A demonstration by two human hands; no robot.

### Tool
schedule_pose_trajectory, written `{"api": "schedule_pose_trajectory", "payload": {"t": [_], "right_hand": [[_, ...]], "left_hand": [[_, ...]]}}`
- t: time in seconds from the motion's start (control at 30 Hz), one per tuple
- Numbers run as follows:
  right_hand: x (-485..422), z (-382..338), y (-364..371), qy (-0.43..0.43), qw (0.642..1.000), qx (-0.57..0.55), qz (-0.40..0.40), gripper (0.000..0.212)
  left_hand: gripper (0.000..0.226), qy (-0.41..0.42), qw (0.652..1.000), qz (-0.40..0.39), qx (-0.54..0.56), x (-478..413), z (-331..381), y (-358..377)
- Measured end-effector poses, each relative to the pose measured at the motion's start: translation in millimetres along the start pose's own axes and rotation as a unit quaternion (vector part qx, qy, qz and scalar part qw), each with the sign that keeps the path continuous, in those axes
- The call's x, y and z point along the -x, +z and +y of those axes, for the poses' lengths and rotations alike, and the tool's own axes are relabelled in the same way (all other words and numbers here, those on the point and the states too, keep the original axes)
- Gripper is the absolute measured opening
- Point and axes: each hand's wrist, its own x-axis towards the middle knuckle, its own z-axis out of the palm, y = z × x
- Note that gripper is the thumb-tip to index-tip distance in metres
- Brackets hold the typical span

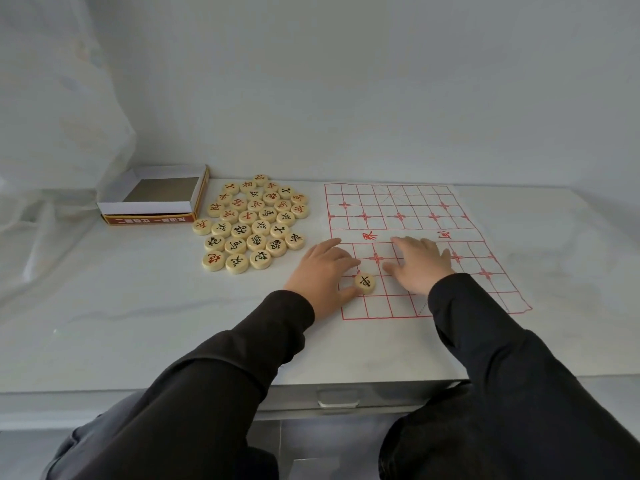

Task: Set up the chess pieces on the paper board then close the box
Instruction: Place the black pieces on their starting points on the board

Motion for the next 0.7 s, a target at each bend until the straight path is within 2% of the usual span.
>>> {"api": "schedule_pose_trajectory", "payload": {"t": [0.2, 0.37, 0.57, 0.7], "right_hand": [[-2.9, -1.3, 2.9, 0.008, 1.000, 0.023, -0.019, 0.070], [-3.8, -0.7, 1.7, 0.006, 0.999, 0.013, -0.030, 0.072], [1.1, -5.6, -0.7, 0.005, 1.000, 0.002, -0.020, 0.070], [12.6, -15.4, -3.9, 0.000, 1.000, 0.021, -0.001, 0.067]], "left_hand": [[0.041, 0.009, 0.999, 0.041, 0.007, -4.9, 12.4, 8.0], [0.037, -0.010, 1.000, 0.018, 0.015, -2.4, 14.1, 3.6], [0.035, -0.007, 0.997, -0.078, -0.006, 10.4, 10.5, -17.1], [0.047, -0.011, 0.997, -0.076, 0.010, 18.7, 6.8, -24.5]]}}
